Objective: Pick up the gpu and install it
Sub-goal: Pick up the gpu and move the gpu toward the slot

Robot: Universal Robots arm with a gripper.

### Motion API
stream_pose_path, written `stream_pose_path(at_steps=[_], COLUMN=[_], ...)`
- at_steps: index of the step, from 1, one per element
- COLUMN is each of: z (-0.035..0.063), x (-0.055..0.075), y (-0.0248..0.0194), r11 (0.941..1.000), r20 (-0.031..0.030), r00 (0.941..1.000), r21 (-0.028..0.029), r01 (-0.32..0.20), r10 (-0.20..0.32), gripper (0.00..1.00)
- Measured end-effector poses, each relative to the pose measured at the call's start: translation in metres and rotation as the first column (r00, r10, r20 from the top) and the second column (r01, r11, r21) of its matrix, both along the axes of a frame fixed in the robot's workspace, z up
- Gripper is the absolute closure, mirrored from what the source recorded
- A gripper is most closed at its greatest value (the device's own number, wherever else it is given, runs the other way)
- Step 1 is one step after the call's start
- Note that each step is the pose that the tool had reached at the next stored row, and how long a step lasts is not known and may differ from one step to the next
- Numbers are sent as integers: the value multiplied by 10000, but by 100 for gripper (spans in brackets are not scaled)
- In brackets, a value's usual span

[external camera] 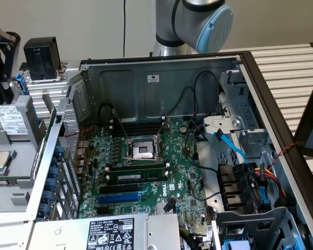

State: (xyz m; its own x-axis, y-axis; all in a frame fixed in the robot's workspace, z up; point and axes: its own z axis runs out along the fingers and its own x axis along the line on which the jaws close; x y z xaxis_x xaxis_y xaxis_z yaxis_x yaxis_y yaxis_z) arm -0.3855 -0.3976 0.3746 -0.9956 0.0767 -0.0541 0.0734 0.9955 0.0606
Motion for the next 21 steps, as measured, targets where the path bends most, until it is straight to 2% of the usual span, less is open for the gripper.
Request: stream_pose_path(at_steps=[1, 2, 3, 4, 5, 7, 9, 11, 14, 16, 17, 18, 21], z=[-8, -17, -25, -32, -38, -50, -69, -90, -140, -172, -184, -193, -217], x=[-6, -13, -23, -45, -67, -102, -128, -150, -158, -158, -158, -155, -144], y=[1, 0, 0, 0, 0, 0, 0, -1, -1, 0, 0, 0, 0], r11=[10000, 10000, 10000, 10000, 10000, 10000, 10000, 10000, 10000, 9999, 9998, 9997, 9989], r20=[38, 77, 121, 188, 249, 394, 489, 554, 576, 576, 576, 575, 577], r00=[10000, 10000, 9999, 9998, 9997, 9992, 9988, 9985, 9983, 9983, 9983, 9983, 9983], r21=[8, 16, 20, 26, 29, 33, 35, 37, 64, 120, 168, 226, 464], r01=[7, 9, 8, 8, 8, 7, 10, 16, 25, 46, 56, 62, 82], r10=[-7, -9, -8, -8, -8, -8, -11, -18, -29, -53, -65, -75, -109], gripper=[70, 70, 64, 64, 58, 58, 58, 58, 58, 58, 58, 58, 58])
